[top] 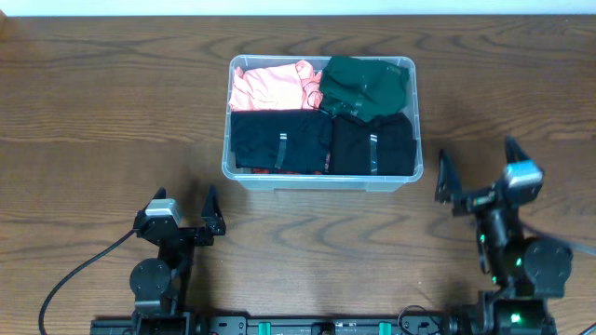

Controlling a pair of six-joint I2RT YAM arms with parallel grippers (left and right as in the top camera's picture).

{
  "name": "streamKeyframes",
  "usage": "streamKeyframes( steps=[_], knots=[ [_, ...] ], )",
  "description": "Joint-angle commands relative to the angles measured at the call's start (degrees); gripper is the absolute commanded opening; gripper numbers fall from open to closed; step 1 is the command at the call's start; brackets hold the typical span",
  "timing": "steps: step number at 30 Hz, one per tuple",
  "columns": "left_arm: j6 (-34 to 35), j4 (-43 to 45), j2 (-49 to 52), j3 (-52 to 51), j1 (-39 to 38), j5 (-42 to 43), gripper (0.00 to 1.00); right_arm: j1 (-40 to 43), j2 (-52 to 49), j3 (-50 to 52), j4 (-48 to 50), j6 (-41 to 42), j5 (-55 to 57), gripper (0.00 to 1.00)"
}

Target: Pack container

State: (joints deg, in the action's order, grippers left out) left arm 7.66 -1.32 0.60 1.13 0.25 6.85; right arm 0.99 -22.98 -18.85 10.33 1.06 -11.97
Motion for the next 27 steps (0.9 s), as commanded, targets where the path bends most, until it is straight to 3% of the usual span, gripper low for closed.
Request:
streamKeyframes(
  steps=[1,14,27],
  knots=[
    [-0.3,-2.1,-0.3,-0.9,-0.2,0.4,0.98,-0.4,5.9,5.7,0.2,0.2,0.2,0.99],
    [-0.3,-2.1,-0.3,-0.9,-0.2,0.4,0.98,-0.9,17.0,18.6,0.5,0.2,5.5,0.99],
    [-0.3,-2.1,-0.3,-0.9,-0.2,0.4,0.98,-1.4,22.7,18.6,-14.5,0.2,11.2,0.99]
  ],
)
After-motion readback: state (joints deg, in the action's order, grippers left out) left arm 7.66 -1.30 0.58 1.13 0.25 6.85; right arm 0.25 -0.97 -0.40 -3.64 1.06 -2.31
